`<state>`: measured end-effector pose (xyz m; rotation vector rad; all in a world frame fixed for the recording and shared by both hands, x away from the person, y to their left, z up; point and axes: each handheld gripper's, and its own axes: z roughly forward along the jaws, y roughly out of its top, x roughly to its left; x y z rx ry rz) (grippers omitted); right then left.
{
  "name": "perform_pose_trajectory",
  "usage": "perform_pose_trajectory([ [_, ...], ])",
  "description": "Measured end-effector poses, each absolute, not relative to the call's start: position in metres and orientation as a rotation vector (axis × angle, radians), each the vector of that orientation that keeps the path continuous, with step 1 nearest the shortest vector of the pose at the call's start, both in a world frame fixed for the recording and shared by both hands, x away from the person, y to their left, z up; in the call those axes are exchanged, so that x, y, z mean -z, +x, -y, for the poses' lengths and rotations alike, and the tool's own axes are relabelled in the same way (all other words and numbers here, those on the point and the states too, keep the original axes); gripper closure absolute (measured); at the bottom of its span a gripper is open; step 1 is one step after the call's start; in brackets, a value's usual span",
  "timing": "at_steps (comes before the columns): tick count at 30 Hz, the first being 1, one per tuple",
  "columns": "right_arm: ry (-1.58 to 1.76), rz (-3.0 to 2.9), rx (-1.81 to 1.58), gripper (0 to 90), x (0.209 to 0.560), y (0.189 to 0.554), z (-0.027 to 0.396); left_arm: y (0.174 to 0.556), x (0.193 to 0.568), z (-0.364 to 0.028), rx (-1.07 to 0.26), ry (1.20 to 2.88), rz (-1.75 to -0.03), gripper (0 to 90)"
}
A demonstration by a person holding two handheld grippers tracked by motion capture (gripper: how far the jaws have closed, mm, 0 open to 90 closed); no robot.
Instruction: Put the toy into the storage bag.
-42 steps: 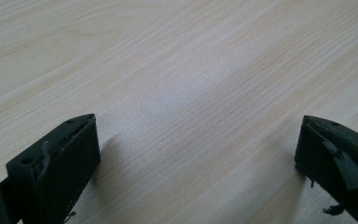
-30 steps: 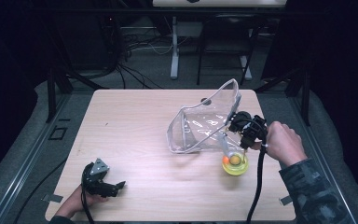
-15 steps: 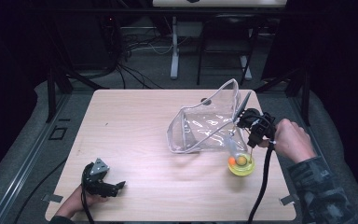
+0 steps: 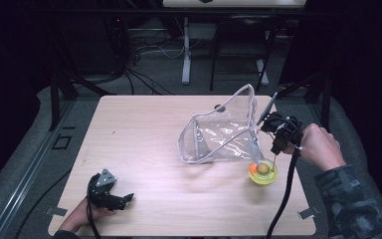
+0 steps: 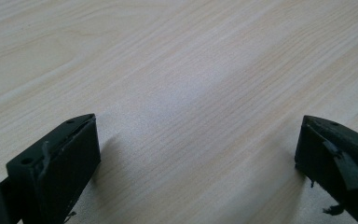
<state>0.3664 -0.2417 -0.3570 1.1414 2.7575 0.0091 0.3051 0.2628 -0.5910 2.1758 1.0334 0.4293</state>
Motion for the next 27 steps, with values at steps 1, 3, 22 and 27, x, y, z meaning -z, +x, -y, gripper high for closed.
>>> perform_pose_trajectory([
  [1,1.146,-2.755,-0.013,87.3,0.357,0.367,0.243,0.305,0.591,-0.263,-0.429,2.176,-1.034,0.0],
  [3,1.147,-2.754,0.002,87.3,0.355,0.368,0.246,0.305,0.591,-0.263,-0.429,2.171,-1.036,0.0],
  [22,1.23,-2.715,-0.002,87.3,0.345,0.377,0.266,0.305,0.591,-0.262,-0.425,2.168,-1.04,0.0],
  [27,1.238,-2.708,0.012,87.3,0.343,0.38,0.269,0.305,0.591,-0.263,-0.428,2.173,-1.034,0.0],
])
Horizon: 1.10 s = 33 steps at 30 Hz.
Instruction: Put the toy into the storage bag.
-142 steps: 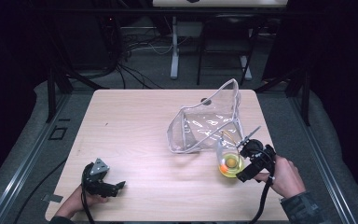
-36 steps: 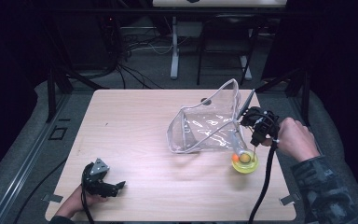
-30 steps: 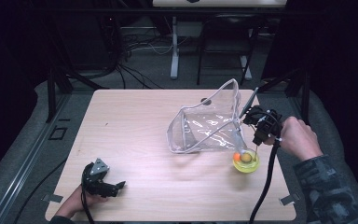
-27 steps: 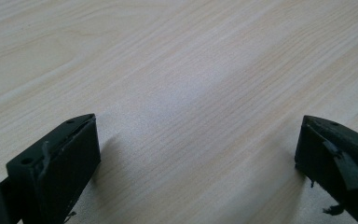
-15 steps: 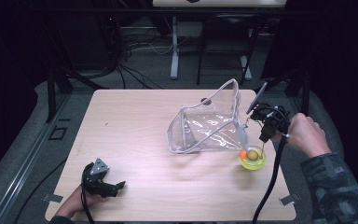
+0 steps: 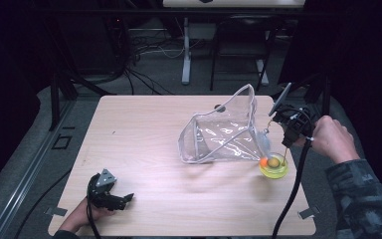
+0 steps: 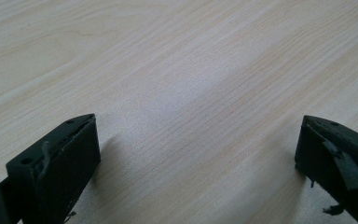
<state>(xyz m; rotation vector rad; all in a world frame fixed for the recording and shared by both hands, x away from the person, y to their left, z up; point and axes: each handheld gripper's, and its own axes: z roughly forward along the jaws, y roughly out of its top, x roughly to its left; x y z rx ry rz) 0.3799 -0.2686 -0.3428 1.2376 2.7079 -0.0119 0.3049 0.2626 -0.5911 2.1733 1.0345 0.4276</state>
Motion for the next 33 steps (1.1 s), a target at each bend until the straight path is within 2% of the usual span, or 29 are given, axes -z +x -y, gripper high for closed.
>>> perform_pose_trajectory([
  [33,1.299,-2.591,0.033,87.3,0.299,0.401,0.28,0.305,0.59,-0.263,-0.415,2.185,-1.028,0.0],
])
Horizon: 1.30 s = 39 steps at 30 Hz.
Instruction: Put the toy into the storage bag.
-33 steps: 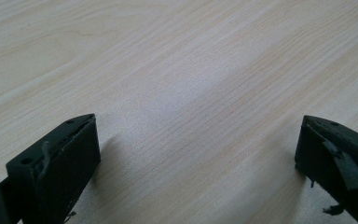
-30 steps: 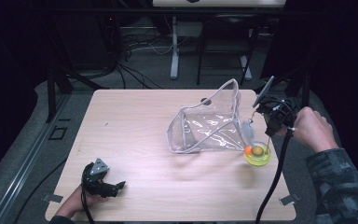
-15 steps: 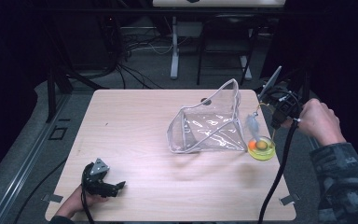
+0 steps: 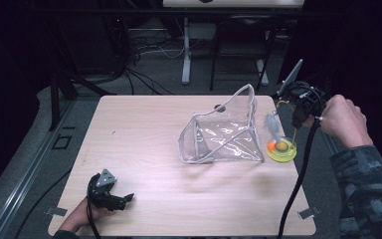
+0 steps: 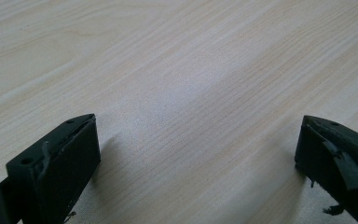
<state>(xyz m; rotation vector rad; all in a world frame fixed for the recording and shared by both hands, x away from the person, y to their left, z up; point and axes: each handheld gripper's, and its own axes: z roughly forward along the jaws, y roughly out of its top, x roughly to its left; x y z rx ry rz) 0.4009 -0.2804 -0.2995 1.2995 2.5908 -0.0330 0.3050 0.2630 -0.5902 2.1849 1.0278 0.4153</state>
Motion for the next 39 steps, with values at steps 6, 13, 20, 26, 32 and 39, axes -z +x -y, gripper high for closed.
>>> perform_pose_trajectory([
  [6,1.278,-2.599,0.042,87.2,0.293,0.403,0.275,0.305,0.59,-0.263,-0.415,2.185,-1.028,0.0],
  [13,1.265,-2.593,0.035,87.3,0.285,0.407,0.271,0.305,0.59,-0.263,-0.415,2.185,-1.028,0.0],
  [20,1.275,-2.572,0.023,87.2,0.28,0.413,0.271,0.305,0.59,-0.263,-0.415,2.185,-1.028,0.0],
  [26,1.281,-2.555,0.017,87.3,0.275,0.417,0.271,0.305,0.59,-0.263,-0.413,2.182,-1.031,0.0],
  [32,1.282,-2.548,0.029,87.2,0.271,0.421,0.27,0.305,0.59,-0.263,-0.413,2.182,-1.031,0.0],
  [39,1.267,-2.533,0.033,87.2,0.261,0.426,0.265,0.305,0.59,-0.263,-0.413,2.182,-1.031,0.0],
])
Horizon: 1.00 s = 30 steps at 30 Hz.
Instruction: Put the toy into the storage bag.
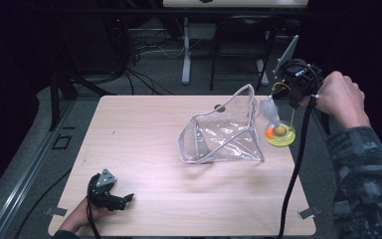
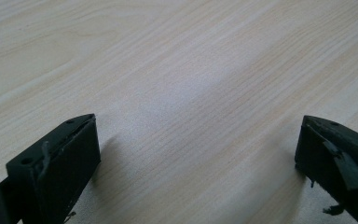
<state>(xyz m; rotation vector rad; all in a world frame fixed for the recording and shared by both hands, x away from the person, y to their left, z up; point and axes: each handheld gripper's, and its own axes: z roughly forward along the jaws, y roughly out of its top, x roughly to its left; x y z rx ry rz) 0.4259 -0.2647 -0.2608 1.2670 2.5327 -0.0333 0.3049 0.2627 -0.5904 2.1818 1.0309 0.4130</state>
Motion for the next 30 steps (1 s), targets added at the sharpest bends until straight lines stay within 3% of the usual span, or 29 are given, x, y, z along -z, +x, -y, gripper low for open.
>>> perform_pose_trajectory([
  [30,1.18,-2.48,0.022,87.2,0.21,0.435,0.237,0.305,0.59,-0.263,-0.415,2.188,-1.02,0.0],
])
